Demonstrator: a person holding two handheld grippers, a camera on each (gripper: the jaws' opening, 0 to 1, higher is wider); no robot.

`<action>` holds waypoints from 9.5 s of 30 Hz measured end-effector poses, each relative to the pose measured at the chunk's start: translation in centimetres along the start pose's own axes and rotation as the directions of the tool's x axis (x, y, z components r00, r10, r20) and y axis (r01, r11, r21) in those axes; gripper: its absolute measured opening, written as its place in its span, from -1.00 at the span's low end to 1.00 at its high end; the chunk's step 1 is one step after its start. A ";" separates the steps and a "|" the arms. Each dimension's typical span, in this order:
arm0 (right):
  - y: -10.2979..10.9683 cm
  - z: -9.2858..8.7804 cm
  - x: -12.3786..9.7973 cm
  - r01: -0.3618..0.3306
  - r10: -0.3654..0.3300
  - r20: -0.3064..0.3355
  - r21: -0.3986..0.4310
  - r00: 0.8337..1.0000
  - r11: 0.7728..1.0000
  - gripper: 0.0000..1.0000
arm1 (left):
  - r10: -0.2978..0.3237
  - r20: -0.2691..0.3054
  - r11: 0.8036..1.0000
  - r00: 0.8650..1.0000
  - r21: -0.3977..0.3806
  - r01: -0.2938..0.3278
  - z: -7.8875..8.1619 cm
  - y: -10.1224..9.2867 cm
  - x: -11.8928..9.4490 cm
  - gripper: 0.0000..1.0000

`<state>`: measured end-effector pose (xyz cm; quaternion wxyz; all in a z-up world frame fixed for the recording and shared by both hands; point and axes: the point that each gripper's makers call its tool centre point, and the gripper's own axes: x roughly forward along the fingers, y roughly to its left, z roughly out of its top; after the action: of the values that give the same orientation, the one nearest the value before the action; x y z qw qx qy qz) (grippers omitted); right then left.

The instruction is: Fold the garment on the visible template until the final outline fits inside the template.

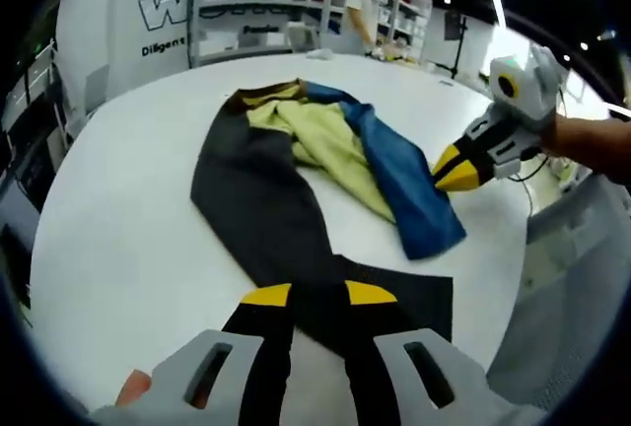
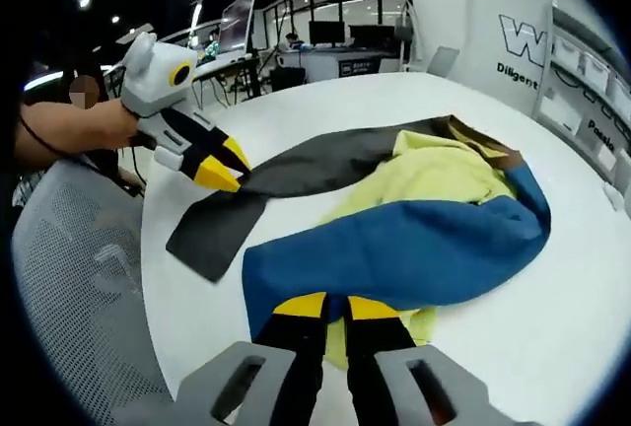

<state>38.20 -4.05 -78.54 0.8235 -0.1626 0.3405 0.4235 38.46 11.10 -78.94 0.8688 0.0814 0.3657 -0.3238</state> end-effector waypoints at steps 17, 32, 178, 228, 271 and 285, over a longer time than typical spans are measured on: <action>0.1 0.5 -0.5 -0.002 0.002 0.024 0.004 1.000 1.000 -1.00 | 0.086 -0.090 0.991 0.992 -0.092 -0.094 -1.7 1.5 -0.2 -0.52; -0.5 0.7 -1.6 0.008 -0.009 0.041 0.004 0.999 1.000 -1.00 | 0.140 -0.121 0.990 0.983 0.041 -0.136 -1.2 1.7 -0.1 -0.98; -38.5 -18.6 -18.1 0.669 -0.620 -0.396 -0.016 0.678 0.743 -0.99 | 0.449 -0.130 0.885 0.884 0.204 -0.419 1.7 21.8 -0.6 -1.00; -33.5 -7.7 -18.1 0.677 -0.680 -0.145 -0.074 0.719 0.732 -0.67 | 0.415 0.067 0.895 0.908 0.148 -0.420 7.1 17.3 -2.8 -0.32; -12.0 -0.6 -9.1 0.389 -0.393 0.041 -0.273 0.918 0.880 -0.67 | 0.154 0.174 0.961 0.973 0.203 -0.188 7.9 0.4 -2.0 -0.36; -6.2 -2.8 -5.9 0.267 -0.277 0.002 -0.274 0.961 0.924 -0.66 | 0.080 0.165 0.972 0.983 0.205 -0.114 7.0 -4.1 -1.3 -0.38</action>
<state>39.63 -12.67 -76.56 0.8379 -0.3273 0.2683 0.3447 39.33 5.96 -72.62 0.8957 0.1667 0.2555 -0.3236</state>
